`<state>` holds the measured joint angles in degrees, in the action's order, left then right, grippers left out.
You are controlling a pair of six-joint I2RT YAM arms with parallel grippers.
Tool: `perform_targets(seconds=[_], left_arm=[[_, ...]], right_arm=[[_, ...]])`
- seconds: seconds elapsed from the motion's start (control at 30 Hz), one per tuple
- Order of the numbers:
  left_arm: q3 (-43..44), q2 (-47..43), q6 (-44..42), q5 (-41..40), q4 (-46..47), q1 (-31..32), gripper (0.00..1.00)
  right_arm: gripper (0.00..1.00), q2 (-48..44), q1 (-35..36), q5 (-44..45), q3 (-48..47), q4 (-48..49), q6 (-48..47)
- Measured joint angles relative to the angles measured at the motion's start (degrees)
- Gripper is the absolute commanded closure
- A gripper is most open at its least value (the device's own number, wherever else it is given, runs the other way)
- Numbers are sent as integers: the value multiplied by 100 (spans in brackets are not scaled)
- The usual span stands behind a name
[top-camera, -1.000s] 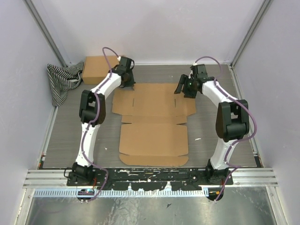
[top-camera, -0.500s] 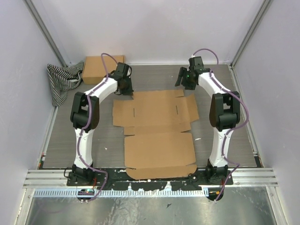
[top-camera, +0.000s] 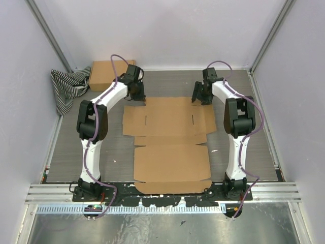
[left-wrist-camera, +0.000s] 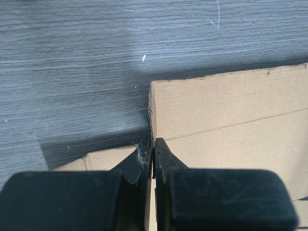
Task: Fold the paper box
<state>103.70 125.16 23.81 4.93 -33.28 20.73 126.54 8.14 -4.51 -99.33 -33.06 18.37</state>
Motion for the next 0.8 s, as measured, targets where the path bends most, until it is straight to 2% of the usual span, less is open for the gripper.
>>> perform_targets(seconds=[0.17, 0.6, 0.8], left_arm=[[57, 4, -50, -4, -63, 2, 89], [179, 127, -133, -83, -181, -22, 88], [269, 295, -129, -85, -251, -31, 83]], right_arm=[[35, -114, 0, 153, 210, 24, -63], [69, -299, -61, -542, 540, 420, -153], [69, -509, -37, -866, 542, 529, -101]])
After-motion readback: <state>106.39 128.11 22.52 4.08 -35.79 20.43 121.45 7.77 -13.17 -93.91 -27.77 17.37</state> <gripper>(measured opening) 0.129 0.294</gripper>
